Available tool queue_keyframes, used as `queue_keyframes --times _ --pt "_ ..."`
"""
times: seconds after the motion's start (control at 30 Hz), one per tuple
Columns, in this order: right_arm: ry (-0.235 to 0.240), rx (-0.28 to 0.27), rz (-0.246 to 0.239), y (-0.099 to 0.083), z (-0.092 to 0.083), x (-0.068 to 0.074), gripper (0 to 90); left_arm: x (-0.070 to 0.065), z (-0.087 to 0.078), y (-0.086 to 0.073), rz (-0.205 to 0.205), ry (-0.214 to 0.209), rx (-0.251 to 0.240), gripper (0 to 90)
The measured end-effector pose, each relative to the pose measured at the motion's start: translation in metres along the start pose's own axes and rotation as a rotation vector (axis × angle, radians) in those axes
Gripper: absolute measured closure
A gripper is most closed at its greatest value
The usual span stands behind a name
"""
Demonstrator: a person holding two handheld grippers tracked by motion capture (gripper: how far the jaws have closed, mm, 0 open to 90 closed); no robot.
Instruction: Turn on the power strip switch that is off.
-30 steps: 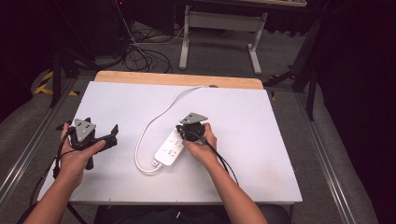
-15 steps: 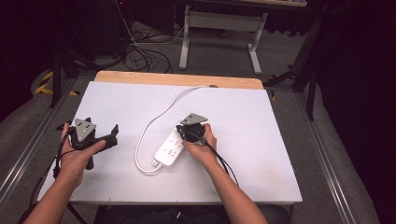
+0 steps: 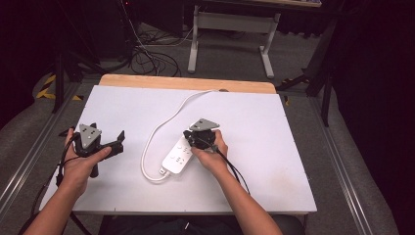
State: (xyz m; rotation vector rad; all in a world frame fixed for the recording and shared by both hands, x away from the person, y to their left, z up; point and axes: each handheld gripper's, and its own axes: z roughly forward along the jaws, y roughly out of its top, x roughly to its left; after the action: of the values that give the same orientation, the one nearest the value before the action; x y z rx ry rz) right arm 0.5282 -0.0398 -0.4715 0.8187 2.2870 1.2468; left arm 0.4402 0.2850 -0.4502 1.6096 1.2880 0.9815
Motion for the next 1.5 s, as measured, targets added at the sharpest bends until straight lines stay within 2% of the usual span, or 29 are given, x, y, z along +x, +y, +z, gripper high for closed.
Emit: queue_keyframes --times 0.2,0.33,0.47,0.57,0.63,0.8,1.03,1.5 --pt "0.014 -0.046 -0.002 0.005 -0.009 0.001 86.0 0.002 0.0 0.0 0.002 0.003 -0.001 7.4" --pt "0.012 -0.07 0.011 0.008 -0.017 -0.001 80.4 0.004 0.0 0.0 -0.006 0.005 -0.001 7.5" --pt "0.017 -0.087 0.043 0.009 -0.022 -0.001 75.7 0.004 0.0 0.0 -0.005 0.005 -0.001 7.6" --pt "0.018 -0.091 0.046 0.01 -0.024 -0.001 73.8 0.003 0.0 0.0 -0.001 0.005 0.0 7.6" --pt "0.014 -0.098 0.05 0.011 -0.027 0.0 68.0 0.003 0.0 0.0 -0.001 0.005 0.0 7.6" --pt "0.012 -0.118 0.059 0.013 -0.034 -0.001 65.5 0.004 0.0 0.0 -0.01 0.004 0.0 7.6" --pt "0.004 -0.156 0.08 0.014 -0.048 -0.009 57.1 0.003 0.0 0.0 -0.006 0.0 -0.001 7.6" --pt "-0.02 -0.179 0.147 0.013 -0.053 -0.018 41.2 0.003 0.0 0.0 -0.005 -0.001 0.0 7.6"
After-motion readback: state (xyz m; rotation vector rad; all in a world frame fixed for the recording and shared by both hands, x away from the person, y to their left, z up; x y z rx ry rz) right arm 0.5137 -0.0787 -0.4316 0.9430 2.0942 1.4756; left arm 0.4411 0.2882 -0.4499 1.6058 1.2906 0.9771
